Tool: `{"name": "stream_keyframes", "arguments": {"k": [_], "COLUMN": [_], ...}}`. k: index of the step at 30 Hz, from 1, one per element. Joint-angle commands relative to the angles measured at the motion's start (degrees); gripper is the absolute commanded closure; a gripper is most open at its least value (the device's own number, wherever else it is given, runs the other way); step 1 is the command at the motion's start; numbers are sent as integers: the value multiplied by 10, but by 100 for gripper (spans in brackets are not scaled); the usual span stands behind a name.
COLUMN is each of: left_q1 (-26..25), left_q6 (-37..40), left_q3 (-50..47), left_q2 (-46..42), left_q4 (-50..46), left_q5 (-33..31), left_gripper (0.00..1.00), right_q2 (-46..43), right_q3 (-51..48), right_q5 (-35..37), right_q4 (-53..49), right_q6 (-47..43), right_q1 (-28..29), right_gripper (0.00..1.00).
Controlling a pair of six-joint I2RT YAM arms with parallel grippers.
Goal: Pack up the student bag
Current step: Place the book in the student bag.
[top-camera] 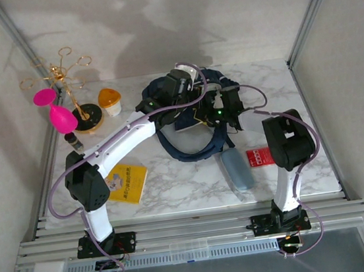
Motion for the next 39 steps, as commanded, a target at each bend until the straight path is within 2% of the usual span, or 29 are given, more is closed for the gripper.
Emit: {"name": "stream_keyframes", "arguments": {"k": [1, 6, 12, 14, 17, 24, 30, 33, 39], "left_q1": [-4, -3, -3, -3, -3, -3, -3, -3, -2], "left_q6": [-13, -12, -16, -16, -19, -24, -29, -27, -30], "left_q3": [0, -6, -15, -13, -12, -6, -8, -10, -15], "left_q2": [-62, -57, -53, -48, -45, -43, -45, -45, -40], "left_q4": [89, 90, 104, 103, 102, 99, 96, 92, 83], "left_q5": [-19, -33, -16, -16, -14, -6, 2, -6, -13], "left_gripper": [100, 100, 100, 100, 100, 100, 100, 100, 100], "right_q2": [-1, -67, -144, -154, -154, -66, 0, 12, -60], "right_q3": [32, -26, -73, -84, -105, -84, -16, 2, -61], "right_q5": [49, 83, 150, 161, 166, 188, 244, 244, 209], "right_q4": [-43, -85, -156, -163, -135, -46, 4, 11, 15], "right_q6": [-33, -63, -93, -93, -79, -56, -60, -67, -89], "right_q1": [-3, -1, 14, 31, 64, 77, 77, 77, 79], "right_gripper": [63, 46, 41, 44, 57, 84, 89, 89, 84]}}
